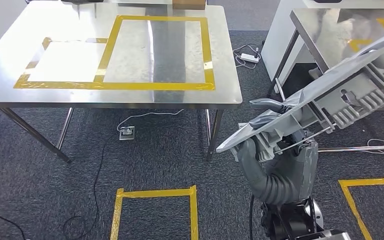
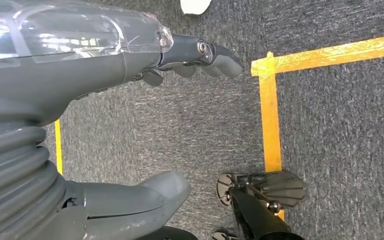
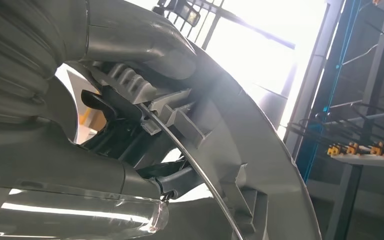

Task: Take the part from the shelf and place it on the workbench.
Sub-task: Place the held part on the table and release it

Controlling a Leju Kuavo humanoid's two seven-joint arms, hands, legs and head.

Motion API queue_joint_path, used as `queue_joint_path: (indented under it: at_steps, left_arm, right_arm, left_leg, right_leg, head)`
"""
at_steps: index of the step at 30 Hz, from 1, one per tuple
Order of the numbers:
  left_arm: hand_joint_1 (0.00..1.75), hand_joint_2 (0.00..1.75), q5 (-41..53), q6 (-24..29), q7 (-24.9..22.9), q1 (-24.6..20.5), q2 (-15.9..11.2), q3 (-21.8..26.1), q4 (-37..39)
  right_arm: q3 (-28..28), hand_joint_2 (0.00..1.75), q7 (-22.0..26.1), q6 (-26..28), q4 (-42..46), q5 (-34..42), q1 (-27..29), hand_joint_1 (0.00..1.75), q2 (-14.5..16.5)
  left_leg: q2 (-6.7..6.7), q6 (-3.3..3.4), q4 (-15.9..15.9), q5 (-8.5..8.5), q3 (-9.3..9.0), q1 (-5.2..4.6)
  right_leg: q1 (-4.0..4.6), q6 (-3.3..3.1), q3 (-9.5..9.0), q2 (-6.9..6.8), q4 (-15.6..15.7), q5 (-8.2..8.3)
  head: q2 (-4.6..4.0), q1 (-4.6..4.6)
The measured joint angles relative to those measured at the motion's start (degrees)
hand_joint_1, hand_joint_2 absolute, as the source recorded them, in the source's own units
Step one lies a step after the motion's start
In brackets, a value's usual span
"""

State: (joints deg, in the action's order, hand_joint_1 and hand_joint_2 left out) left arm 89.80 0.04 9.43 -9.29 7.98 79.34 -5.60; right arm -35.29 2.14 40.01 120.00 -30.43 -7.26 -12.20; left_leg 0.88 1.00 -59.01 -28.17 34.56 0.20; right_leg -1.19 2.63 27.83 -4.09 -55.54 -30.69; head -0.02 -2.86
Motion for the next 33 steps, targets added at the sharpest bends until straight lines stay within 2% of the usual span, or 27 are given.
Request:
queue_joint_path:
  at_steps: [2, 3, 4, 6, 7, 8, 9, 10, 11, 12, 13, 16, 18, 19, 21, 22, 23, 24, 25, 26, 27, 28, 31, 33]
  left_arm:
    - [0.00, 1.75, 0.0, 0.0, 0.0, 0.0, -0.1, 0.2, 0.0]
    - [0.00, 1.75, 0.0, 0.0, 0.0, 0.0, -0.1, 0.3, 0.0]
    - [0.00, 1.75, 0.0, 0.0, 0.0, -0.1, -0.1, 0.3, 0.0]
    - [0.00, 1.75, 0.0, -0.2, 0.0, -0.2, -0.1, 0.4, 0.0]
    - [0.00, 1.75, 0.0, -0.2, 0.0, -0.2, -0.1, 0.4, 0.0]
    - [0.00, 1.75, 0.0, -0.3, 0.0, -0.1, -0.1, 0.4, 0.0]
    - [0.00, 1.75, 0.0, -0.4, 0.0, -0.1, -0.1, 0.5, 0.0]
    - [0.00, 1.75, 0.0, -0.4, -0.1, -0.1, -0.1, 0.5, 0.0]
    - [0.00, 1.75, 0.0, -0.4, -0.1, -0.1, -0.1, 0.5, 0.0]
    - [0.00, 1.75, 0.0, -0.4, -0.1, -0.1, -0.1, 0.5, 0.0]
    - [0.00, 1.75, 0.0, -0.4, -0.2, -0.2, -0.1, 0.5, 0.0]
    - [0.00, 1.75, 0.0, -0.5, -0.3, -0.2, -0.1, 0.6, 0.0]
    - [0.00, 1.75, 0.0, -0.5, -0.3, -0.2, -0.1, 0.6, 0.0]
    - [0.00, 1.75, 0.0, -0.5, -0.3, -0.3, -0.2, 0.6, 0.0]
    - [0.00, 1.75, 0.0, -0.5, -0.3, -0.2, -0.1, 0.6, 0.0]
    - [0.00, 1.75, 0.0, -0.5, -0.3, -0.2, -0.2, 0.6, 0.0]
    - [0.00, 1.75, 0.0, -0.5, -0.3, -0.1, -0.2, 0.6, 0.0]
    - [0.00, 1.75, 0.0, -0.5, -0.4, -0.1, -0.2, 0.6, 0.0]
    - [0.00, 1.75, 0.0, -0.5, -0.4, 0.0, -0.2, 0.6, 0.0]
    - [0.00, 1.75, 0.0, -0.5, -0.4, 0.0, -0.2, 0.6, 0.0]
    - [0.00, 1.75, 0.0, -0.5, -0.4, 0.0, -0.2, 0.6, 0.0]
    - [0.00, 1.75, 0.0, -0.5, -0.4, 0.0, -0.2, 0.6, 0.0]
    - [0.00, 1.75, 0.0, -0.5, -0.5, -0.1, -0.2, 0.6, 0.0]
    - [0.00, 1.75, 0.0, -0.5, -0.5, -0.1, -0.2, 0.6, 0.0]
  right_arm:
    - [0.0, 1.75, 0.2, 0.0, 0.0, 0.0, 0.0, 1.75, 0.1]
    - [0.0, 1.75, 0.2, 0.0, 0.0, 0.0, 0.0, 1.75, 0.2]
    - [0.0, 1.75, 0.3, 0.0, 0.0, 0.0, 0.0, 1.75, 0.2]
    - [0.0, 1.75, 0.3, 0.0, -0.1, 0.1, 0.2, 1.75, 0.2]
    - [0.0, 1.75, 0.3, 0.0, -0.2, 0.2, 0.4, 1.75, 0.2]
    - [0.0, 1.75, 0.3, 0.0, -0.3, 0.3, 0.5, 1.75, 0.2]
    - [0.0, 1.75, 0.3, 0.0, -0.4, 0.4, 0.6, 1.75, 0.2]
    - [0.0, 1.75, 0.3, 0.0, -0.5, 0.4, 0.6, 1.75, 0.2]
    - [0.0, 1.75, 0.3, 0.0, -0.5, 0.4, 0.6, 1.75, 0.2]
    - [0.0, 1.75, 0.3, 0.0, -0.6, 0.4, 0.6, 1.75, 0.2]
    - [0.0, 1.75, 0.4, 0.0, -0.6, 0.4, 0.6, 1.75, 0.2]
    - [0.0, 1.75, 0.4, 0.0, -0.6, 0.5, 0.7, 1.75, 0.3]
    - [0.0, 1.75, 0.5, 0.0, -0.6, 0.5, 0.8, 1.75, 0.3]
    - [0.0, 1.75, 0.5, 0.0, -0.6, 0.5, 0.7, 1.75, 0.4]
    - [0.1, 1.75, 0.5, 0.0, -0.7, 0.5, 0.8, 1.75, 0.4]
    - [0.0, 1.75, 0.5, 0.0, -0.8, 0.5, 0.9, 1.75, 0.4]
    - [0.0, 1.75, 0.5, 0.0, -0.9, 0.5, 0.9, 1.75, 0.4]
    - [0.0, 1.75, 0.5, 0.0, -1.0, 0.6, 0.9, 1.75, 0.4]
    - [0.0, 1.75, 0.5, 0.0, -1.1, 0.6, 1.0, 1.75, 0.4]
    - [0.0, 1.75, 0.5, 0.0, -1.1, 0.6, 1.0, 1.75, 0.4]
    - [0.0, 1.75, 0.5, 0.0, -1.2, 0.7, 0.9, 1.75, 0.4]
    - [0.0, 1.75, 0.5, 0.0, -1.2, 0.7, 0.7, 1.75, 0.5]
    - [0.0, 1.75, 0.5, 0.0, -1.3, 1.0, 0.4, 1.75, 0.5]
    - [0.0, 1.75, 0.5, 0.0, -1.3, 1.0, 0.3, 1.75, 0.5]
  left_leg:
    - [-0.18, 0.49, 1.2, 0.27, -0.99, 0.29]
    - [-0.31, 0.68, 1.8, 0.45, -1.55, 0.49]
    - [-0.43, 0.80, 2.1, 0.54, -1.94, 0.63]
    - [-0.81, 0.93, 2.2, 0.32, -2.31, 0.63]
    - [-1.08, 0.88, 2.2, 0.11, -2.56, 0.61]
    - [-1.39, 0.74, 2.1, -0.16, -2.91, 0.61]
    - [-1.69, 0.53, 2.1, -0.49, -3.41, 0.64]
    - [-1.96, 0.28, 2.1, -0.88, -3.98, 0.67]
    - [-2.16, -0.03, 2.1, -1.26, -4.45, 0.63]
    - [-2.32, -0.38, 2.0, -1.62, -4.70, 0.58]
    - [-2.39, -0.75, 2.0, -1.85, -4.76, 0.53]
    - [-2.14, -1.82, 2.1, -2.37, -4.75, 0.61]
    - [-1.44, -2.31, -0.1, -3.63, -3.89, 0.63]
    - [-1.11, -2.46, -3.0, -4.81, -2.29, 0.68]
    - [-0.89, -2.67, -11.0, -7.09, 2.66, 0.78]
    - [-0.88, -2.73, -13.9, -7.28, 4.92, 0.83]
    - [-0.86, -2.75, -14.8, -6.37, 6.26, 0.85]
    - [-0.82, -2.71, -13.6, -4.30, 6.54, 0.85]
    - [-0.70, -2.62, -10.4, -1.30, 5.78, 0.85]
    - [-0.49, -2.50, -7.2, 1.01, 4.63, 0.76]
    - [-0.28, -2.28, -4.1, 2.43, 3.35, 0.65]
    - [-0.11, -1.93, -2.1, 2.71, 2.43, 0.51]
    - [-0.15, -0.59, -0.8, 1.01, 1.57, 0.35]
    - [-0.28, 0.18, -0.6, 0.46, 0.82, 0.46]
  right_leg:
    - [-0.11, 0.41, -0.07, 0.89, -0.8, -0.65]
    - [-0.17, 0.45, 0.78, 1.79, -2.8, -1.75]
    - [-0.28, 0.43, 2.42, 2.82, -6.0, -3.22]
    - [-0.32, 0.44, 7.12, 3.72, -14.0, -6.14]
    - [-0.34, 0.45, 8.85, 3.81, -16.4, -6.25]
    - [-0.36, 0.41, 9.66, 3.84, -16.7, -5.10]
    - [-0.40, 0.31, 9.27, 3.84, -14.5, -2.71]
    - [-0.43, 0.15, 8.08, 3.85, -10.8, 0.27]
    - [-0.36, -0.02, 6.76, 3.94, -7.2, 2.41]
    - [-0.27, -0.27, 5.52, 4.00, -4.1, 3.58]
    - [-0.14, -0.55, 4.85, 4.06, -2.4, 3.80]
    - [-0.02, -1.56, 4.32, 4.08, -1.5, 2.90]
    - [-0.22, -2.27, 3.56, 3.94, -1.0, 2.66]
    - [-0.29, -2.60, 3.08, 3.81, -0.7, 2.44]
    - [-0.18, -2.99, 2.30, 3.62, -0.7, 1.72]
    - [-0.13, -3.01, 1.83, 3.58, -0.7, 1.29]
    - [-0.11, -2.94, 1.25, 3.58, -0.7, 0.79]
    - [-0.12, -2.80, 0.49, 3.59, -0.7, 0.22]
    - [-0.15, -2.58, -0.42, 3.59, -0.7, -0.46]
    - [-0.12, -2.28, -1.21, 3.57, -0.7, -1.16]
    - [-0.06, -1.89, -1.82, 3.61, -0.7, -1.81]
    - [0.02, -1.52, -2.19, 3.63, -0.7, -2.30]
    - [0.07, -0.75, -2.43, 3.66, -0.9, -2.54]
    - [0.02, -0.44, -1.08, 3.69, -3.8, -2.67]
  head:
    - [0.00, 0.10]
    - [0.00, -0.04]
    - [0.00, -0.31]
    - [0.00, -0.72]
    - [0.00, -0.86]
    - [0.00, -0.97]
    - [0.00, -1.09]
    - [0.00, -1.24]
    - [-0.01, -1.35]
    - [-0.01, -1.45]
    - [-0.01, -1.50]
    - [0.00, -1.21]
    - [0.00, -0.67]
    - [0.00, -0.27]
    - [0.00, 0.48]
    - [0.00, 0.71]
    - [0.00, 0.87]
    - [0.00, 1.04]
    - [0.00, 1.20]
    - [-0.01, 1.35]
    - [-0.01, 1.58]
    - [-0.01, 1.75]
    - [0.00, 1.65]
    - [0.00, 1.24]
